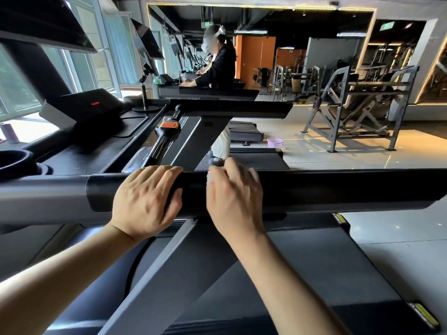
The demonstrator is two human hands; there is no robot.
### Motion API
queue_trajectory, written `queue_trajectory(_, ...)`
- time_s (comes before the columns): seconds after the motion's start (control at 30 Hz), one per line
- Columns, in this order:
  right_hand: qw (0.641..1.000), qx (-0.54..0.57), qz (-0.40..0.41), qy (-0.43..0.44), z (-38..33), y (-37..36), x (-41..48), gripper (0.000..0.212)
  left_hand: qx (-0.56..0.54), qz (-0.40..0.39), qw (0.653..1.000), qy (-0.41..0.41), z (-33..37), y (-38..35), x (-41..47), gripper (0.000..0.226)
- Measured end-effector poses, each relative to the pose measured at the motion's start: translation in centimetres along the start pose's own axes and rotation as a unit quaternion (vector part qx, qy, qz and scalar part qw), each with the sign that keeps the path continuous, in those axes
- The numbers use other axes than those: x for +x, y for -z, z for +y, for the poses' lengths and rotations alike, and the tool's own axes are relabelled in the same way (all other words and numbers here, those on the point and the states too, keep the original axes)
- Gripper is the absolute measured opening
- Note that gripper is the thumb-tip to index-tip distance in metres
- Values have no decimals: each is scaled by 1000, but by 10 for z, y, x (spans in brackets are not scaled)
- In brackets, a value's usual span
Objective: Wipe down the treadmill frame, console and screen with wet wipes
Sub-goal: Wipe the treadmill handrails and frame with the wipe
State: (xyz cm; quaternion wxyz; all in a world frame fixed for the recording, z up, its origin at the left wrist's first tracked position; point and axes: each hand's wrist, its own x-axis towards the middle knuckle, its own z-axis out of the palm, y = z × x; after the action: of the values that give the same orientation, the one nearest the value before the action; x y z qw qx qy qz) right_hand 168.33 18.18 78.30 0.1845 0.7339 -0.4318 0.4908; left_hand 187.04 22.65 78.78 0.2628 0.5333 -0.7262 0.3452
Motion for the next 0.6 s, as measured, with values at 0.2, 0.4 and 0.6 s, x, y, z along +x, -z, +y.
queue_trajectory(0.2, 989, -67, 119, -50, 103, 17, -20, 17, -4, 8, 1000, 13, 3, -3, 0, 46)
queue_trajectory(0.4, 971, -23, 182, -156, 86, -2, -35, 25, 27, 9, 999, 21, 7, -4, 2, 45)
queue_trajectory(0.6, 991, 63, 121, -11, 14, -25, -65, 31, 25, 3, 1000, 7, 4, -3, 0, 47)
